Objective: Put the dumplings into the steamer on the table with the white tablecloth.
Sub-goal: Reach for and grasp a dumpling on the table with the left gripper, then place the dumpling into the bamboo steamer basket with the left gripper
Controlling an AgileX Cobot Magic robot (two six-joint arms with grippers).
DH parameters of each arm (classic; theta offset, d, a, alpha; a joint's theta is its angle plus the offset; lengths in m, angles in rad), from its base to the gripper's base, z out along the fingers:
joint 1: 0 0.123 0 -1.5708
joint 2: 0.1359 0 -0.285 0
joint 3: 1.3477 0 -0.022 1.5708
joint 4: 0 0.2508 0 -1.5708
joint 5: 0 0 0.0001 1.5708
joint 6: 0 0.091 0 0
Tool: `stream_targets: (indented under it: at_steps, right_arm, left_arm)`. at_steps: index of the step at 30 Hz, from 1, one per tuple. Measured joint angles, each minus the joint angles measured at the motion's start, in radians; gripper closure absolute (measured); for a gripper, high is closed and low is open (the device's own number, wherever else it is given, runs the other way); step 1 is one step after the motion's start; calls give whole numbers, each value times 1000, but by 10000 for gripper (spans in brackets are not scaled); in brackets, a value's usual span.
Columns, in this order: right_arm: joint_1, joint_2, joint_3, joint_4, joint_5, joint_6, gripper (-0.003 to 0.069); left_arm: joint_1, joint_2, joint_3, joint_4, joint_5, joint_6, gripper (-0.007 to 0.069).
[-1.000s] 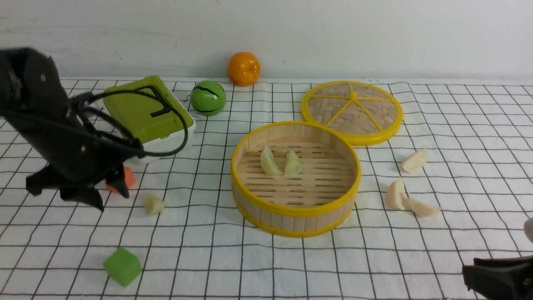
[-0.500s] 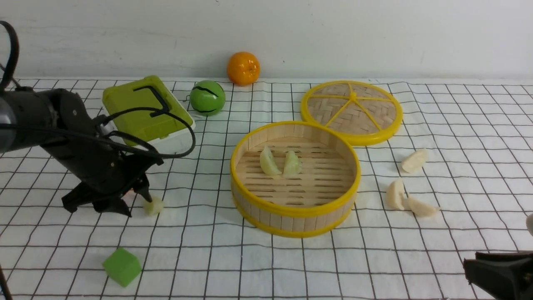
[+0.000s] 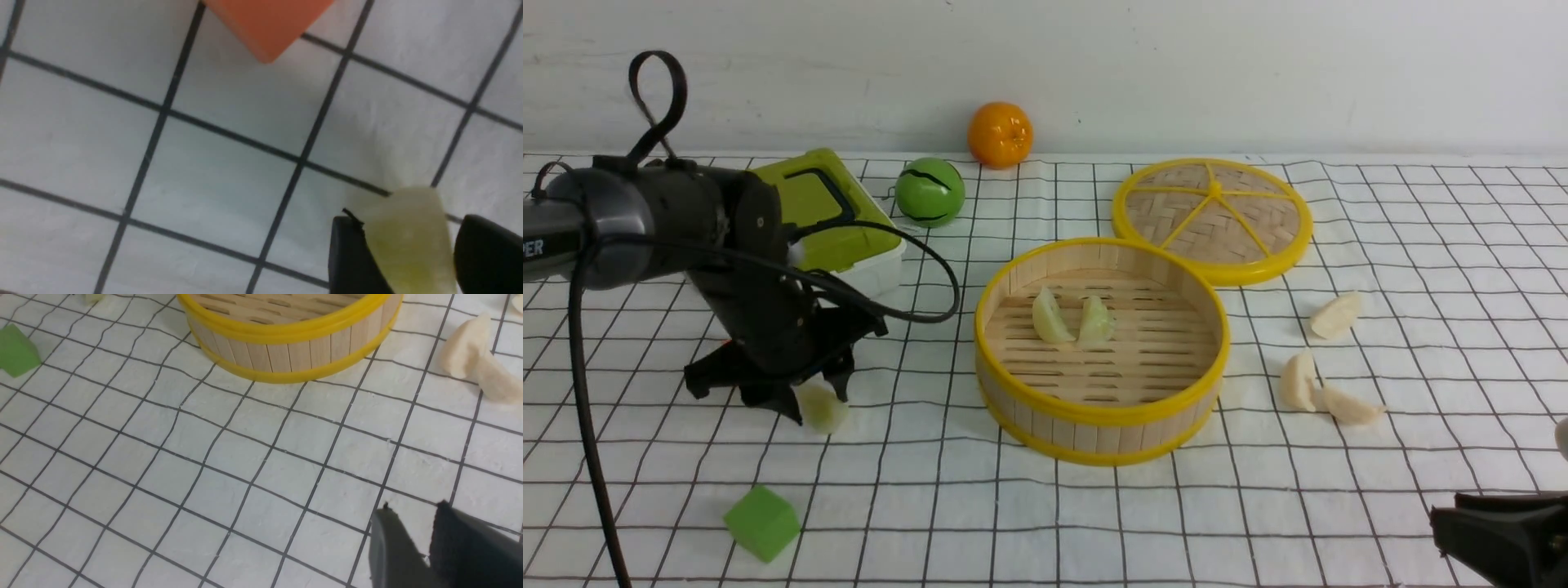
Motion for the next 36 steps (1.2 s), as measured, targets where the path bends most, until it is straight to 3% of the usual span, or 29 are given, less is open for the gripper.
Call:
stream_targets:
  at_steps: [7, 14, 20, 23, 30, 36]
  right_arm:
    - [0, 0, 0, 11, 0, 0, 493]
    - [0, 0, 0, 12, 0, 0, 488]
    - [0, 0, 0, 12, 0, 0, 484]
    - [0, 0, 0, 12, -4, 0, 482]
    - [0, 0, 0, 14, -8, 0, 482]
    - [0, 0, 0, 14, -8, 1, 482]
  left_arm:
    - [0, 14, -1, 1, 9, 75, 338]
    - [0, 7, -12, -12, 33, 154, 338]
    - [0, -38, -128, -171, 161, 270, 338]
    - [-15, -49, -249, -310, 229, 393, 338]
    - [-175, 35, -514, -334, 293, 408, 338]
    - [-340, 239, -799, -201, 337, 288, 338]
